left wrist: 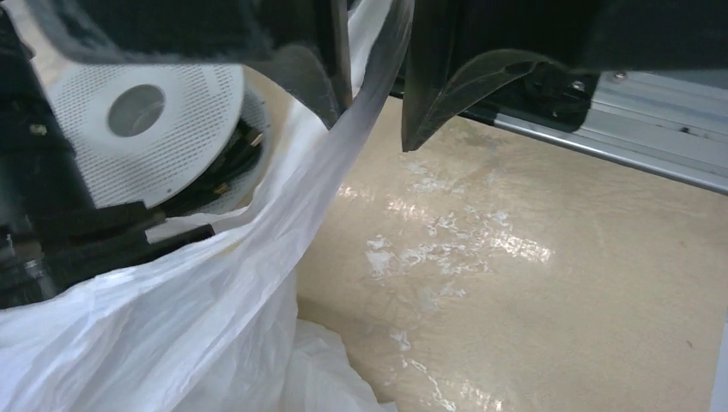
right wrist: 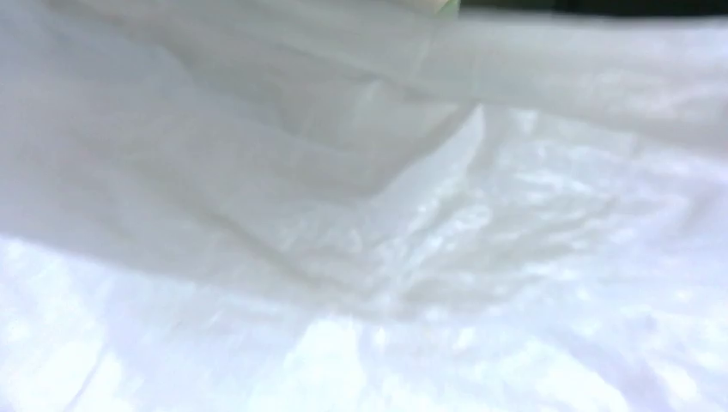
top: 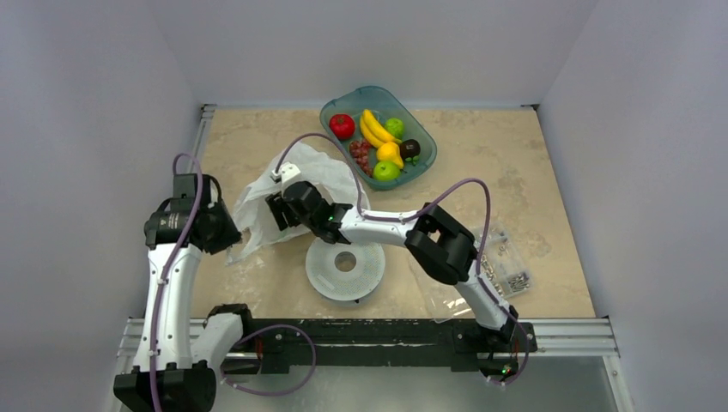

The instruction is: Take the fake fruits out of the plastic bag

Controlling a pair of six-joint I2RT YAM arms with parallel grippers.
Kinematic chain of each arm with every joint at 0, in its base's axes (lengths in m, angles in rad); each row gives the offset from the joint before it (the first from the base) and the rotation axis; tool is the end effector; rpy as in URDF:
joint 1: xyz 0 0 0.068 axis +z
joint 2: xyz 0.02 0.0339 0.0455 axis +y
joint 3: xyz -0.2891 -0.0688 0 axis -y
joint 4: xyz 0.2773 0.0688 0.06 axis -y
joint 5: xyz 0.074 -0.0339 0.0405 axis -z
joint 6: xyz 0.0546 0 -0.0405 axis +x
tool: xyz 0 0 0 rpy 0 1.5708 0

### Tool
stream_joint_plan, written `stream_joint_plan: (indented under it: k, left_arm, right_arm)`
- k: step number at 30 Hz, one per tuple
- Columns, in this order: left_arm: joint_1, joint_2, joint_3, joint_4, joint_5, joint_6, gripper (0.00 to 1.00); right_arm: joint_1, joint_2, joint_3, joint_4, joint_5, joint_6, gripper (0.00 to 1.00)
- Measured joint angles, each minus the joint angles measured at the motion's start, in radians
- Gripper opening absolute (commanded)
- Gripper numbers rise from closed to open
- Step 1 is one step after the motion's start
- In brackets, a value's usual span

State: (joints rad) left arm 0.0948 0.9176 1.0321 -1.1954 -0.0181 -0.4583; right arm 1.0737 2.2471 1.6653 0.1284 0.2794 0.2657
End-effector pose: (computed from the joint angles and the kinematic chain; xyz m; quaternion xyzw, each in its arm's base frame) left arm 0.1726 0.0174 0.3209 -0.2670 0.9327 -0.0352 0.2401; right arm 0.2895 0.5020 0.1813 -0.2622 0.8011 0.2333 0.4848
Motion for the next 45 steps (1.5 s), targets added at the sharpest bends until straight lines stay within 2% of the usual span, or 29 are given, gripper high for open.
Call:
stream_joint_plan:
  k: [1, 3, 8, 13, 17, 21, 25, 27, 38, 45]
  left_arm:
    - [0.0, 0.0, 0.011, -0.003, -0.01, 0.009, 0.51]
    - [0.002, -0.01, 0.046, -0.004, -0.013, 0.017, 0.57]
    - [0.024, 0.014, 0.246, 0.0, 0.0, 0.036, 0.51]
    - [0.063, 0.153, 0.426, 0.052, 0.003, 0.057, 0.45]
    - [0.08, 0.363, 0.512, 0.087, 0.024, 0.074, 0.35]
    - [0.082, 0.698, 0.636, 0.129, 0.068, 0.097, 0.3]
    - [0.08, 0.945, 0.645, 0.148, 0.096, 0.112, 0.28]
    - [0.075, 1.012, 0.644, 0.146, 0.097, 0.121, 0.27]
    - [0.014, 1.05, 0.603, 0.162, 0.152, 0.164, 0.24]
    - [-0.014, 1.056, 0.589, 0.163, 0.177, 0.175, 0.22]
  right_arm:
    - [-0.002, -0.018, -0.012, 0.005, 0.003, 0.002, 0.59]
    - [-0.006, -0.046, -0.031, 0.023, 0.01, 0.006, 0.54]
    - [-0.029, -0.06, -0.039, 0.053, 0.014, 0.014, 0.5]
    - [-0.054, -0.026, -0.006, 0.056, 0.013, 0.014, 0.52]
    - [-0.061, 0.02, 0.028, 0.062, 0.005, 0.014, 0.56]
    - [-0.06, 0.059, 0.051, 0.064, -0.011, 0.014, 0.57]
    - [-0.06, 0.085, 0.071, 0.064, -0.013, 0.011, 0.59]
    - [-0.06, 0.095, 0.085, 0.063, -0.015, 0.01, 0.6]
    - [-0.06, 0.138, 0.167, 0.066, -0.028, -0.001, 0.74]
    - [-0.06, 0.237, 0.23, 0.058, -0.039, -0.005, 0.82]
